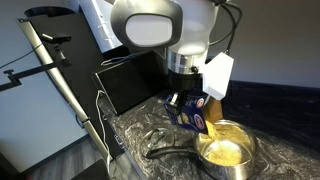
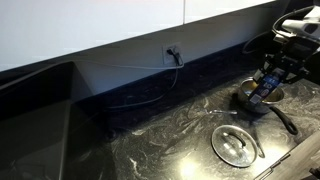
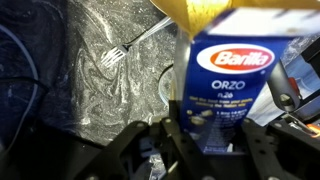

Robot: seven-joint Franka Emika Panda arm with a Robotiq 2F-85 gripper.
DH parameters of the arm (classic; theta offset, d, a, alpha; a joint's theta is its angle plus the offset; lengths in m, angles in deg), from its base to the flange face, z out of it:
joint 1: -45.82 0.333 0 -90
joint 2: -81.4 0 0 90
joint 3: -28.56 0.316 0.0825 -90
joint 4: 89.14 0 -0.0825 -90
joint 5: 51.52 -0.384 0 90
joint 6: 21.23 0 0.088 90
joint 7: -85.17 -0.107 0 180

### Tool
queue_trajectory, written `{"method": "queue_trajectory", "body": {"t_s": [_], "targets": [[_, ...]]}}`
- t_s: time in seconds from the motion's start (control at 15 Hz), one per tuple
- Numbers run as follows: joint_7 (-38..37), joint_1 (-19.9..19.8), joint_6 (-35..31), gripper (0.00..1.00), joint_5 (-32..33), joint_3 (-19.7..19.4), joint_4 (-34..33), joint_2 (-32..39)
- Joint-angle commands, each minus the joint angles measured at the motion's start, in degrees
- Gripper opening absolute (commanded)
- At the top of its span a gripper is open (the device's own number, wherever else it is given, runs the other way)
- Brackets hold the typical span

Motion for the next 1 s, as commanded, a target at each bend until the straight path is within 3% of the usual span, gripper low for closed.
{"method": "queue_trajectory", "body": {"t_s": [0.0, 0.93], "targets": [[1.89, -0.07, 0.51, 0.18, -0.21, -0.07, 0.83, -1.83], [-9.11, 3.74, -12.13, 0.18, 15.45, 2.52, 8.97, -8.88]]}}
